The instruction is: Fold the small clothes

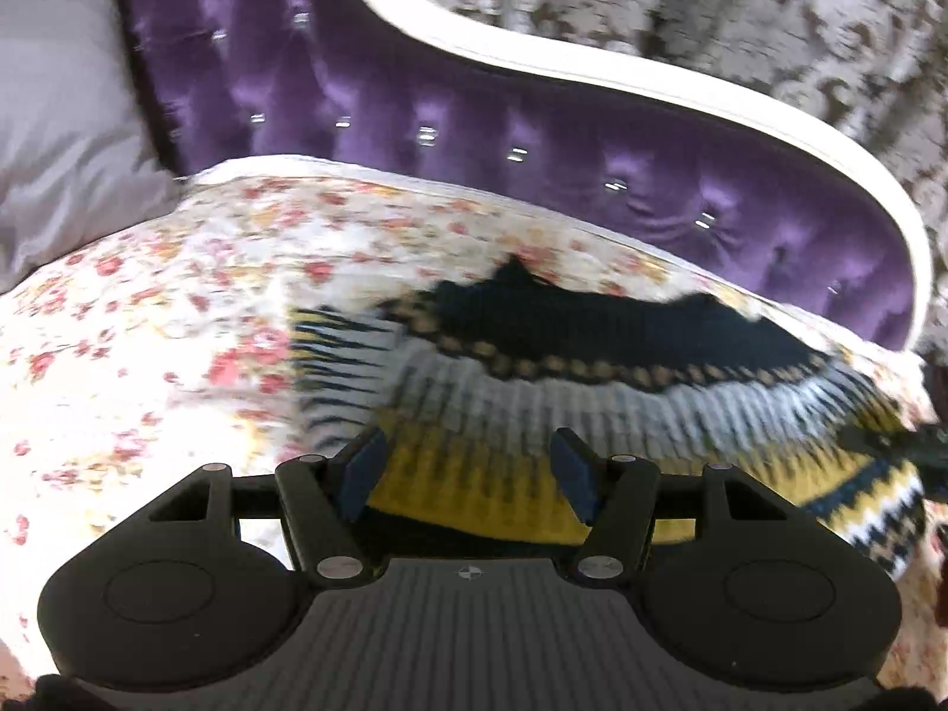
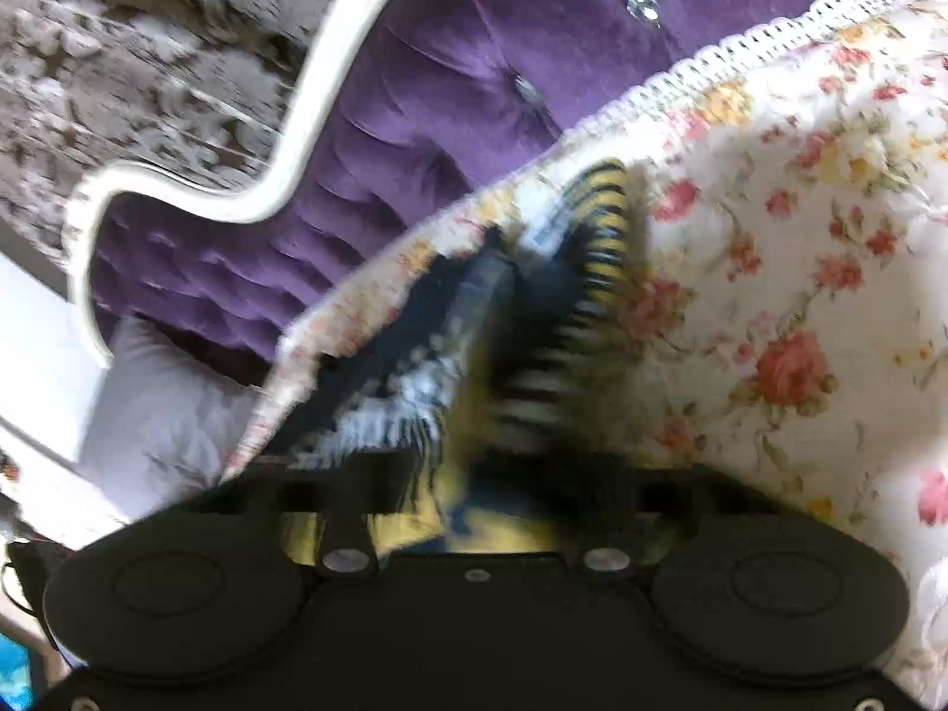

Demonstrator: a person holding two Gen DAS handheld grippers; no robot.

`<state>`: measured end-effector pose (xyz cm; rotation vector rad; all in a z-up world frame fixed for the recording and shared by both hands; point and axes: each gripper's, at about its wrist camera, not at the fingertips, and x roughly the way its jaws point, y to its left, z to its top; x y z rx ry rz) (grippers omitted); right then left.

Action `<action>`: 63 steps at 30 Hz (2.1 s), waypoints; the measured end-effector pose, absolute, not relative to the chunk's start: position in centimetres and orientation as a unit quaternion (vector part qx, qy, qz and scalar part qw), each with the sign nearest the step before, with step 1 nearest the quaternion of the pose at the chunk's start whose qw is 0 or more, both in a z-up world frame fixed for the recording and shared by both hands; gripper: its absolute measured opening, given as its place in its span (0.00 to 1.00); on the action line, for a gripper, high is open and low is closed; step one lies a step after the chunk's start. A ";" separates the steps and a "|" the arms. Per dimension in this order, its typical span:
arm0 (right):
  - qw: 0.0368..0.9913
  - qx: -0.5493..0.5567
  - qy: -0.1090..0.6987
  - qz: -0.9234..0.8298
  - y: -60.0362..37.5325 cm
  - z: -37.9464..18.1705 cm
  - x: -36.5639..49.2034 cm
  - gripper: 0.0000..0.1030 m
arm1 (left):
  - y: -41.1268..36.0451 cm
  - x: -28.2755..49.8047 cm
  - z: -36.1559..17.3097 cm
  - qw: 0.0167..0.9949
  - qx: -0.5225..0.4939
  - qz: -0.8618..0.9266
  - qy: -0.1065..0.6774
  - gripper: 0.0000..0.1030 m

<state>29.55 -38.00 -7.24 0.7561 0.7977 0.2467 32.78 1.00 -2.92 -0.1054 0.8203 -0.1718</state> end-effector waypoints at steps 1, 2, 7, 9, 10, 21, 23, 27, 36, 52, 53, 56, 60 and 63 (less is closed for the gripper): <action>0.852 0.348 0.376 0.111 -37.5 -6.7 29.4 0.35 | 1.4 33.0 -2.9 0.912 -0.055 -0.078 0.398 0.58; 0.855 0.342 0.375 0.107 -37.1 -6.2 29.3 0.35 | 1.8 33.2 -2.8 0.912 -0.056 -0.075 0.399 0.58; 0.870 0.320 0.354 0.123 -34.6 -1.7 29.1 0.33 | 3.5 33.3 -2.1 0.913 -0.070 -0.074 0.396 0.58; 0.873 0.311 0.348 0.138 -33.0 0.2 29.2 0.33 | 4.2 33.3 -1.8 0.914 -0.075 -0.072 0.392 0.58; 0.874 0.311 0.346 0.145 -32.1 1.0 29.4 0.33 | 4.6 33.3 -1.5 0.915 -0.080 -0.071 0.390 0.58; 0.855 0.320 0.347 0.213 -19.6 3.6 32.6 0.33 | 11.6 33.7 -0.1 0.914 -0.154 -0.012 0.376 0.58; 0.852 0.317 0.356 0.216 -17.2 2.8 33.1 0.32 | 12.6 33.9 -0.4 0.910 -0.167 -0.004 0.378 0.58; 0.856 0.294 0.374 0.206 -13.3 1.2 33.9 0.32 | 13.7 34.1 -0.3 0.908 -0.180 0.003 0.377 0.58; 0.895 0.150 0.379 0.183 -6.6 -0.7 32.7 0.38 | 13.9 34.1 -0.3 0.908 -0.187 -0.006 0.374 0.58; 0.927 0.099 0.296 0.208 -10.4 1.6 27.9 0.73 | 10.9 33.6 0.5 0.927 -0.157 -0.069 0.332 0.58; 0.929 0.092 0.300 0.194 -11.0 1.2 27.7 0.73 | 10.2 33.5 0.7 0.930 -0.146 -0.081 0.327 0.58; 0.931 0.051 0.321 0.164 -11.1 -0.3 27.3 0.73 | 7.7 33.4 0.5 0.933 -0.103 -0.112 0.326 0.58; 0.929 -0.026 0.338 0.151 -9.3 -2.6 26.4 0.73 | 5.7 34.5 -1.8 0.919 -0.053 -0.102 0.377 0.58; 0.922 -0.078 0.344 0.162 -8.0 -3.9 25.2 0.75 | 5.7 35.0 -3.8 0.903 -0.043 -0.084 0.419 0.64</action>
